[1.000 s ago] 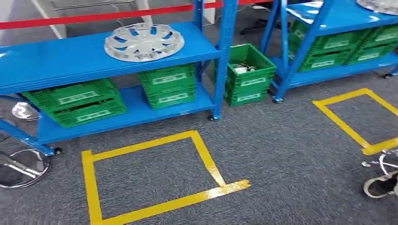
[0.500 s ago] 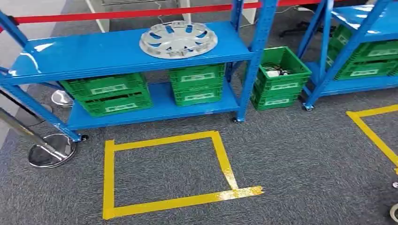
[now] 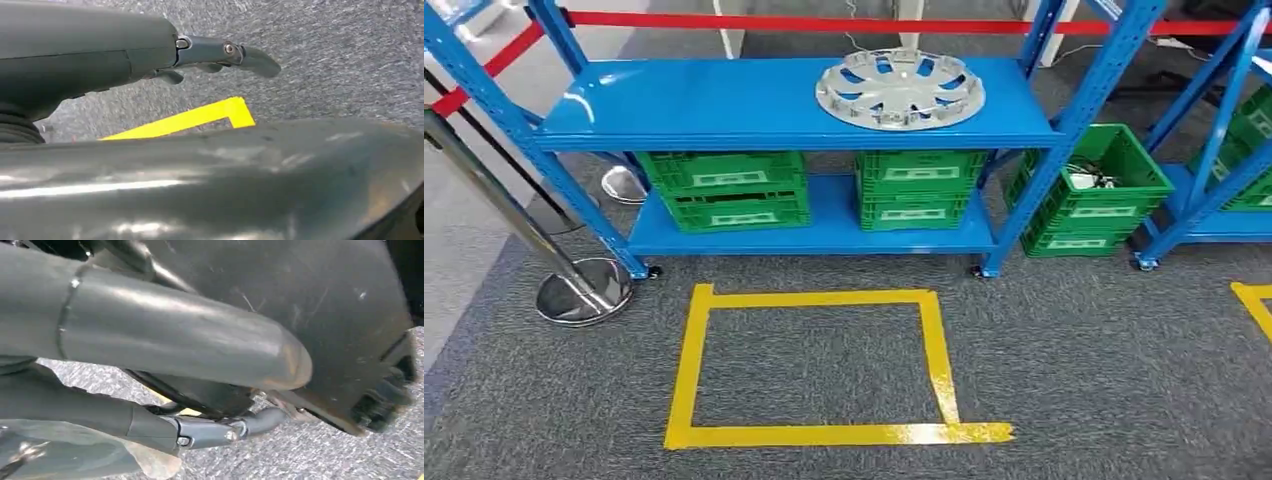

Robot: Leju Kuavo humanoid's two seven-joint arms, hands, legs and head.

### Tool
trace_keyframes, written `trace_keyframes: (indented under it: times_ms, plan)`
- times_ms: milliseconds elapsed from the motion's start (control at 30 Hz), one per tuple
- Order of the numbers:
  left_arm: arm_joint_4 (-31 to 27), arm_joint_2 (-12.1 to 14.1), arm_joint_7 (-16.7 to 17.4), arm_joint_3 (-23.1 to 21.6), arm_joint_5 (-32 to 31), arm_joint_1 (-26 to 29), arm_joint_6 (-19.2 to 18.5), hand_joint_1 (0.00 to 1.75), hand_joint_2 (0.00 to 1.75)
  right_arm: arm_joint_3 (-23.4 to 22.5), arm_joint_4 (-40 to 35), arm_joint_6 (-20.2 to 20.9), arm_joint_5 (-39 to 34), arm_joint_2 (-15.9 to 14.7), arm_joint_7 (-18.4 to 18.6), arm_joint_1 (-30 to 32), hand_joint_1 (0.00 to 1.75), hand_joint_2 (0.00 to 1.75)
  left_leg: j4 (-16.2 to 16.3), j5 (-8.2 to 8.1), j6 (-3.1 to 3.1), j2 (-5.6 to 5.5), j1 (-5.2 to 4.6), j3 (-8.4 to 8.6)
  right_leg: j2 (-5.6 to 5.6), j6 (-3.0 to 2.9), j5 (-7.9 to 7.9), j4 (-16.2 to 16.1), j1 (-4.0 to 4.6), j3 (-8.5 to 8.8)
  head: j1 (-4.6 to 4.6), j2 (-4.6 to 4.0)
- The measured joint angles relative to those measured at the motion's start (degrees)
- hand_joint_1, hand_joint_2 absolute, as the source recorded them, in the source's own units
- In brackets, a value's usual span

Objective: Take the parts from the cabinet and place them on the table.

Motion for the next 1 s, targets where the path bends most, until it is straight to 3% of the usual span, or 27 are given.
trace_keyframes:
  times_ms: [33, 67, 133, 200, 233, 300, 333, 367, 433, 467, 500, 533, 567, 633, 667, 700, 733, 767, 800, 833, 867, 900, 933, 967, 1000]
  plan:
    - [0.0, 0.0, 0.0, 0.1, -0.1, -0.1, 0.0, 0.00, 0.00, 0.0, 0.1, 0.1, 0.0, 0.1, -0.1, 0.0, 0.00, 0.00, 0.4, -0.41, -0.43, -0.17, -0.43, 0.10, 0.31, -0.02, -1.56, -1.5, 0.24, 0.95, 0.04, 0.00]
    - [0.0, 0.0, 0.0, 0.2, -0.3, -0.1, 0.0, 0.00, 0.00, 0.0, 0.1, 0.1, 0.0, 0.1, -0.3, 0.0, 0.00, 0.00, 0.3, -0.90, -0.63, -0.39, -0.41, 0.03, 0.34, -1.01, -2.03, -1.7, 0.11, 1.68, 0.00, 0.00]
    - [0.0, 0.1, -0.1, 0.3, -0.5, -0.1, 0.0, 0.00, 0.00, 0.0, 0.1, 0.1, 0.0, 0.2, -0.6, 0.2, 0.00, 0.00, 0.1, -0.95, -1.11, -0.36, -0.29, 0.28, 0.32, -1.60, -2.40, -1.9, 0.41, 1.63, -0.13, 0.00]
    - [0.0, 0.2, -0.1, 0.5, -0.7, -0.1, 0.1, 0.00, 0.00, 0.0, 0.1, 0.1, 0.0, 0.4, -0.8, 0.2, 0.00, 0.00, 1.2, -1.38, -1.87, 0.18, -0.18, 0.79, 0.25, -2.30, -2.86, -2.4, -0.06, 3.28, -0.15, 0.02]
    - [0.0, 0.2, -0.1, 0.6, -0.8, -0.2, 0.1, 0.00, 0.00, 0.0, 0.1, 0.1, 0.0, 0.4, -0.9, 0.2, 0.00, 0.00, 3.9, -1.86, -2.22, 0.73, -0.16, -0.44, -0.01, -2.71, -3.43, -2.6, -0.10, 4.15, -0.75, 0.02]
    - [0.0, 0.2, -0.1, 0.7, -0.8, -0.2, 0.1, 0.00, 0.00, 0.0, 0.1, 0.1, 0.0, 0.5, -1.1, 0.3, 0.00, 0.00, 13.6, -4.50, -2.70, 0.95, 0.15, -6.57, -0.36, -2.95, -4.82, -2.6, -0.10, 5.76, -0.81, 0.00]
    - [0.0, 0.2, -0.1, 0.8, -0.8, 0.0, 0.1, 0.00, 0.00, 0.0, 0.1, 0.1, 0.0, 0.5, -1.1, 0.4, 0.00, 0.00, 17.5, -5.06, -2.82, 0.98, 0.25, -9.63, -0.36, -2.98, -5.58, -2.6, -0.10, 6.58, -0.85, 0.02]
    - [0.0, 0.2, -0.1, 0.9, -0.8, 0.2, 0.1, 0.00, 0.00, 0.0, 0.1, 0.1, 0.0, 0.5, -1.2, 0.5, 0.00, 0.00, 19.4, -4.18, -2.86, 0.99, 0.34, -12.01, -0.31, -2.98, -6.45, -2.7, -0.12, 7.12, -0.76, 0.00]
    - [0.0, 0.2, -0.1, 0.9, -0.9, 0.6, 0.0, 0.00, 0.00, 0.0, 0.1, 0.1, 0.0, 0.5, -1.2, 0.8, 0.00, 0.00, 16.0, 1.47, -2.63, 1.00, 0.35, -12.77, -0.16, -2.87, -8.19, -3.2, -0.24, 9.68, -0.83, 0.00]
    - [0.0, 0.3, -0.1, 1.0, -0.9, 0.7, 0.0, 0.00, 0.00, 0.0, 0.1, 0.1, 0.0, 0.6, -1.3, 0.9, 0.00, 0.00, 10.2, 6.60, -2.35, 1.02, 0.33, -11.71, -0.16, -2.70, -9.32, -3.8, -0.34, 11.73, -0.85, 0.00]
    - [0.0, 0.3, -0.1, 1.0, -0.9, 0.7, 0.0, 0.00, 0.00, 0.0, 0.1, 0.1, 0.0, 0.7, -1.4, 0.9, 0.00, 0.00, 5.6, 9.46, -2.13, 1.17, 0.23, -10.94, -0.17, -2.36, -10.25, -4.4, -0.42, 13.43, -0.85, 0.00]
    - [0.2, 0.3, -0.1, 1.0, -0.9, 0.7, 0.0, 0.00, 0.00, 0.0, 0.2, 0.1, 0.0, 0.7, -1.4, 0.8, 0.00, 0.00, 7.3, 8.06, -1.87, 1.37, -0.46, -10.54, -0.24, -1.92, -10.66, -5.7, -0.20, 14.42, -1.01, -0.04]
    - [0.2, 0.3, -0.1, 1.1, -0.9, 0.8, 0.0, 0.00, 0.00, 0.0, 0.2, 0.1, 0.0, 0.7, -1.4, 1.0, 0.00, 0.00, 5.7, 7.35, -1.16, 1.48, -0.70, -9.53, -0.19, -1.51, -10.78, -6.9, -0.17, 15.32, -1.47, -0.02]
    - [0.2, 0.3, 0.0, 1.1, -0.9, 0.5, 0.0, 0.00, 0.00, 0.0, 0.2, 0.1, 0.0, 0.7, -1.4, 0.8, 0.00, 0.00, 3.0, 3.94, -0.12, 1.49, -0.59, -7.44, -0.54, -0.67, -9.84, -8.7, 0.02, 17.74, -1.31, -0.02]
    - [0.2, 0.3, -0.1, 1.1, -0.9, 0.5, 0.1, 0.00, 0.00, 0.0, 0.2, 0.1, -0.1, 0.7, -1.5, 0.6, 0.00, 0.00, 2.1, 3.53, 0.25, 1.37, -0.46, -6.42, -0.43, 0.14, -7.72, -7.0, 0.07, 16.48, -1.31, -0.02]
    - [0.2, 0.3, -0.1, 1.1, -0.9, 0.6, 0.1, 0.00, 0.00, 0.0, 0.2, 0.1, -0.1, 0.7, -1.5, 0.4, 0.00, 0.00, 0.3, 3.15, 0.49, 1.10, -0.05, -4.14, -0.16, 0.20, -5.82, -2.8, -0.10, 14.68, -1.25, 0.00]
    - [0.2, 0.3, -0.1, 1.1, -0.9, 0.8, 0.1, 0.00, 0.00, 0.0, 0.2, 0.1, -0.1, 0.7, -1.6, 0.1, 0.00, 0.00, -1.2, 2.58, 0.78, 1.10, -0.23, -2.24, -0.05, -0.30, -4.12, 2.5, 0.09, 11.71, -0.98, -0.02]
    - [0.2, 0.3, -0.1, 1.1, -0.9, 0.8, 0.1, 0.00, 0.00, 0.0, 0.2, 0.1, -0.1, 0.7, -1.6, 0.1, 0.00, 0.00, -2.4, 2.13, 0.99, 1.06, -0.30, -0.59, -0.05, -0.67, -4.26, 7.0, 0.23, 8.26, -0.90, 0.00]
    - [0.3, 0.2, -0.1, 1.2, -0.9, 0.9, 0.1, 0.00, 0.00, 0.0, 0.2, 0.1, -0.2, 0.7, -1.6, 0.2, 0.00, 0.00, -3.4, 1.35, 1.00, 1.00, -0.40, 1.33, -0.05, -0.96, -6.27, 10.2, 0.49, 4.82, -0.94, 0.00]
    - [0.3, 0.2, -0.1, 1.2, -0.9, 1.1, 0.1, 0.00, 0.00, 0.0, 0.2, 0.1, -0.2, 0.7, -1.7, 0.2, 0.00, 0.00, -4.3, 0.56, 1.04, 0.83, -0.49, 3.30, -0.05, -0.97, -9.49, 11.3, 0.72, 2.09, -0.76, 0.00]
    - [0.3, 0.2, -0.1, 1.4, -0.9, 1.1, 0.1, 0.00, 0.00, 0.0, 0.2, 0.1, -0.2, 0.7, -1.7, 0.2, 0.00, 0.00, -5.2, -0.35, 1.05, 0.66, -0.57, 5.41, -0.04, -1.03, -12.84, 11.1, 0.84, -0.09, -0.81, 0.00]
    - [0.3, 0.2, -0.1, 1.4, -0.9, 1.2, 0.1, 0.00, 0.00, 0.0, 0.2, 0.1, -0.3, 0.7, -1.8, 0.2, 0.00, 0.00, -5.8, -1.26, 1.05, 0.54, -0.61, 7.40, -0.02, -0.92, -15.24, 10.1, 0.86, -1.77, -0.74, 0.00]
    - [0.3, 0.2, -0.1, 1.4, -0.9, 1.3, 0.1, 0.00, 0.00, 0.0, 0.2, 0.1, -0.3, 0.7, -1.8, 0.1, 0.00, 0.00, -6.3, -2.38, 1.00, 0.36, -0.62, 9.53, -0.02, -0.78, -15.91, 8.1, 0.86, -3.15, -0.76, 0.00]
    - [0.3, 0.2, -0.1, 1.5, -0.9, 1.3, 0.1, 0.00, 0.00, 0.0, 0.2, 0.0, -0.4, 0.7, -1.9, 0.1, 0.00, 0.00, -6.7, -3.64, 0.93, 0.27, -0.62, 11.56, -0.02, -0.72, -13.81, 5.2, 0.85, -4.20, -0.74, 0.00]
    - [0.3, 0.2, -0.1, 1.5, -0.9, 1.3, 0.1, 0.00, 0.00, 0.0, 0.2, 0.0, -0.4, 0.7, -1.9, 0.2, 0.00, 0.00, -6.9, -5.07, 0.82, 0.27, -0.61, 13.63, -0.04, -0.67, -7.52, 1.7, 0.78, -5.13, -0.72, 0.00]
